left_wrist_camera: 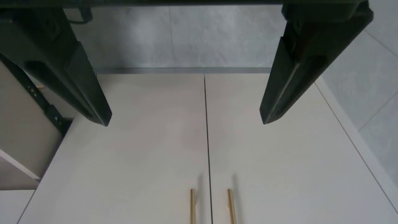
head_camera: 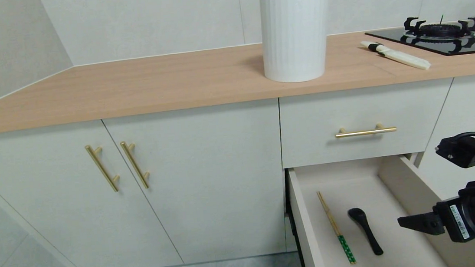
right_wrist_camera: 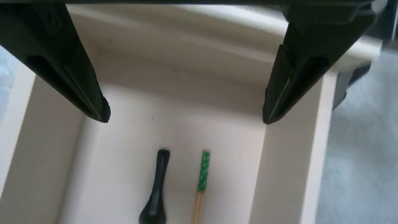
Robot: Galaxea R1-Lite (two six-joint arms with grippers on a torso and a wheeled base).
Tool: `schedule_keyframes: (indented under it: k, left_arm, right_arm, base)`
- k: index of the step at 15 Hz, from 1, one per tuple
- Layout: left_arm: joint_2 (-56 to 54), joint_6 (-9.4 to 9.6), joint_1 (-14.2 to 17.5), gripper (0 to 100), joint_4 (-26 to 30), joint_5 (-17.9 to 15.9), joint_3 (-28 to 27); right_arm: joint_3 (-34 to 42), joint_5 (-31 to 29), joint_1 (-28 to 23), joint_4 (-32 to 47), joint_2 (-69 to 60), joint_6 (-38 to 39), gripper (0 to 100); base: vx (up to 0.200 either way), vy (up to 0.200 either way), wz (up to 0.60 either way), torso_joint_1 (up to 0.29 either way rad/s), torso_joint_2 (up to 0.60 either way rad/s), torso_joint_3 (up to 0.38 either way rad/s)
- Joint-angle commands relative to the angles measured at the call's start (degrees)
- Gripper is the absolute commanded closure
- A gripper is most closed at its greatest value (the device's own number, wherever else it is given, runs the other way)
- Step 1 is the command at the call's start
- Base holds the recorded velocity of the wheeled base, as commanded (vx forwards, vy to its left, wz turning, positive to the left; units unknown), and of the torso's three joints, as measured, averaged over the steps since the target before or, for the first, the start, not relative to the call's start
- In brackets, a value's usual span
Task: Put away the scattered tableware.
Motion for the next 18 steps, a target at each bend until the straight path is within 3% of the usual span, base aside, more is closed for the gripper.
schedule_keyframes:
  k: [1, 7, 16, 18]
  left_arm:
    - [0.09, -0.07, 0.02, 0, -0.01, 0.02, 0.00]
    - [0.09, -0.07, 0.02, 0, -0.01, 0.02, 0.00]
    - [0.09, -0.07, 0.02, 0, -0.01, 0.02, 0.00]
    - [0.00, 0.02, 0.02, 0, -0.01, 0.02, 0.00]
  right_arm:
    - [0.06, -0.10, 0.25, 0.02, -1.35, 0.02, 0]
    - [0.32, -0.10, 0.33, 0.11, -1.00, -0.33, 0]
    - [0.50, -0.02, 2.09, 2.39, -0.56, -0.51, 0]
    - [1.55, 0.07, 2.62, 2.39, 0.40, -1.91, 0]
  base:
    - [0.000, 0.000, 0.00, 0.000, 0.00, 0.000]
    - [0.000, 0.000, 0.00, 0.000, 0.00, 0.000]
    - [-0.200, 0.000, 0.00, 0.003, 0.00, 0.001]
    - [0.000, 0.000, 0.00, 0.000, 0.00, 0.000]
